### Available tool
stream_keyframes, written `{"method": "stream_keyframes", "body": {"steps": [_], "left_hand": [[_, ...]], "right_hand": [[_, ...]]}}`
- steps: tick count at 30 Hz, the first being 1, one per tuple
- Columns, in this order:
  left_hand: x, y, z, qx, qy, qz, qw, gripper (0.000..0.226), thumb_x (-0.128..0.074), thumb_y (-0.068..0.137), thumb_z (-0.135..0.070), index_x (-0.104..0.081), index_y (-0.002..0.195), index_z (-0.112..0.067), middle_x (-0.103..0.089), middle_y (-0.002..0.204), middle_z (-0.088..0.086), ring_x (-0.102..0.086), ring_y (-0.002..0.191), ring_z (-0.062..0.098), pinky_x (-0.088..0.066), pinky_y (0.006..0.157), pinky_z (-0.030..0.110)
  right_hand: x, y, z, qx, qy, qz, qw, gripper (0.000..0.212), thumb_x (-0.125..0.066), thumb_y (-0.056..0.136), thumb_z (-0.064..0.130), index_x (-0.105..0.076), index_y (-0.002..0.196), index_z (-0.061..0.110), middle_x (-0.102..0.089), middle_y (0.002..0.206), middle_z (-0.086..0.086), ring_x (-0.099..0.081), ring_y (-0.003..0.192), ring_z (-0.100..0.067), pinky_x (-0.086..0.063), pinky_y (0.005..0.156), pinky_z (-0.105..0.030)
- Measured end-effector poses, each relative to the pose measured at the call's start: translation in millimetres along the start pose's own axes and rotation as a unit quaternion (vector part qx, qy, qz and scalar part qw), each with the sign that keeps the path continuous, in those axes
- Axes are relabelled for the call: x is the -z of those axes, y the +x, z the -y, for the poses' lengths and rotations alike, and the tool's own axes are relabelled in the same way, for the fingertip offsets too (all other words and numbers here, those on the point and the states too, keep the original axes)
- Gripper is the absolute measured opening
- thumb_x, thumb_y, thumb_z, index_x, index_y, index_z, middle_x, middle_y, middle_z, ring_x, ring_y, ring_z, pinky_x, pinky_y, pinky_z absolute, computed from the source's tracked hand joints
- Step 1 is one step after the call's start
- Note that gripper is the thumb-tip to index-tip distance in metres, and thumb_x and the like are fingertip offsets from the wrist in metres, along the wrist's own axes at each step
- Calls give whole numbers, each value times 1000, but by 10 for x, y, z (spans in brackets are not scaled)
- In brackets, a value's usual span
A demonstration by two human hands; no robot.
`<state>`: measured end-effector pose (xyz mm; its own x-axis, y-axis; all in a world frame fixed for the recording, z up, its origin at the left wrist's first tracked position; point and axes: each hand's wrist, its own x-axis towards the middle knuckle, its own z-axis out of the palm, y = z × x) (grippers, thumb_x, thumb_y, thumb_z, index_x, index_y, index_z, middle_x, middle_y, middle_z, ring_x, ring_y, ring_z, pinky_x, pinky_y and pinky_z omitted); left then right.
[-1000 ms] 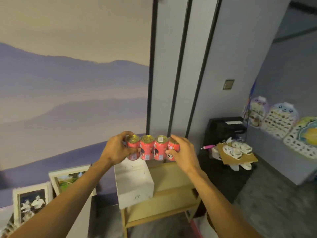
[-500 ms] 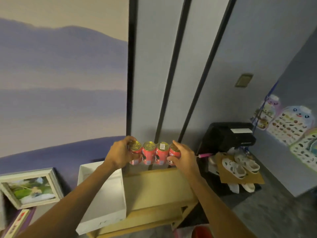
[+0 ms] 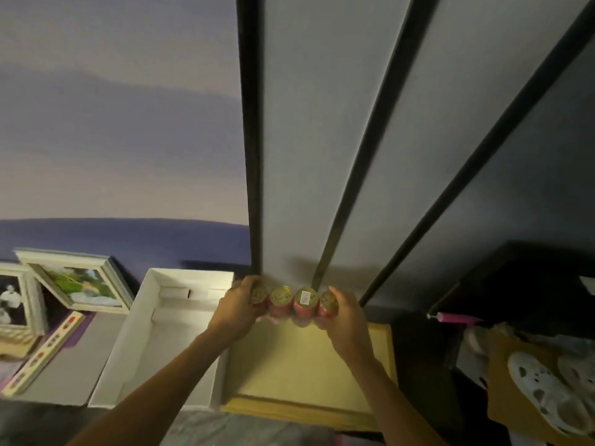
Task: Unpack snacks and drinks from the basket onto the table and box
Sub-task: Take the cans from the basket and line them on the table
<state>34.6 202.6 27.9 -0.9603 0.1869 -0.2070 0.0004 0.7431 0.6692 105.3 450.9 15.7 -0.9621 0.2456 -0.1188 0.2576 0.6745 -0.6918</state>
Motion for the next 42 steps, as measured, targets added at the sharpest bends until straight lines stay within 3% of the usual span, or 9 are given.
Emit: {"method": "stream_keyframes", "body": {"steps": [6, 10, 17, 19, 24, 29, 33, 38, 42], "left_hand": [[-689, 384, 462, 47, 66, 33, 996, 68, -80, 88, -28, -43, 144, -26, -57, 136, 7, -65, 113, 29, -56, 97, 44], [-883, 503, 732, 63, 78, 58, 993, 68, -84, 85, -34, -44, 140, -26, -59, 131, 6, -65, 113, 29, -56, 97, 45], [-1053, 559, 990, 69, 64, 73, 993, 55, -61, 87, -55, -49, 132, -24, -63, 129, 9, -67, 111, 26, -57, 99, 47], [-1097, 563, 1024, 69, 58, 77, 993, 48, -63, 93, -49, -50, 130, -22, -62, 131, 8, -66, 111, 23, -57, 99, 39], [-1180, 550, 1150, 48, 53, 75, 995, 34, -68, 99, -21, -44, 123, -29, -58, 123, -2, -57, 91, 0, -43, 68, 3], [-1072, 500, 1068, 15, 87, 79, 993, 47, -70, 98, -30, -46, 137, -22, -52, 136, 2, -63, 109, 21, -54, 89, 28], [-734, 445, 717, -21, 71, 52, 996, 56, -66, 99, -44, -44, 146, -23, -49, 147, 4, -64, 118, 27, -57, 97, 42], [51, 339, 194, -111, 111, -13, 987, 93, -47, 84, -86, -34, 156, -29, -40, 158, -2, -44, 143, 22, -41, 118, 50], [861, 185, -373, -150, 132, -38, 979, 99, -37, 83, -90, -26, 162, -30, -27, 170, -2, -24, 157, 24, -23, 127, 54]], "right_hand": [[-576, 234, -566, -16, 18, 10, 1000, 61, -87, 82, 28, -58, 136, 22, -55, 127, 4, -62, 113, -18, -55, 92, -33], [-835, 303, -767, -38, -5, 41, 998, 58, -87, 84, 22, -59, 135, 17, -57, 131, -1, -63, 115, -20, -39, 77, -7], [-1065, 276, -905, -46, -12, 42, 998, 58, -88, 84, 17, -56, 132, 22, -56, 134, 1, -64, 119, -20, -52, 86, -20], [-1103, 268, -926, -51, -12, 42, 998, 58, -88, 84, 16, -56, 132, 23, -56, 133, 1, -64, 118, -21, -49, 85, -20], [-1173, 246, -974, -45, -22, 37, 998, 57, -87, 86, 16, -55, 133, 22, -55, 133, 1, -64, 119, -21, -52, 89, -22], [-1080, 236, -973, -18, -82, 66, 994, 75, -84, 86, 46, -45, 146, 24, -48, 149, 2, -56, 134, -21, -56, 95, -33], [-665, 209, -715, -12, -100, 62, 993, 111, -38, 80, 95, -30, 163, 22, -26, 172, -1, -29, 157, -22, -45, 116, -42], [206, 174, -52, 10, -128, 27, 991, 98, -50, 93, 78, -18, 167, 21, -14, 176, -3, -12, 162, -21, -25, 125, -41], [936, -11, 611, 20, -155, -13, 988, 104, -49, 91, 81, -7, 169, 26, -1, 177, 4, -5, 162, -20, -23, 126, -47]]}}
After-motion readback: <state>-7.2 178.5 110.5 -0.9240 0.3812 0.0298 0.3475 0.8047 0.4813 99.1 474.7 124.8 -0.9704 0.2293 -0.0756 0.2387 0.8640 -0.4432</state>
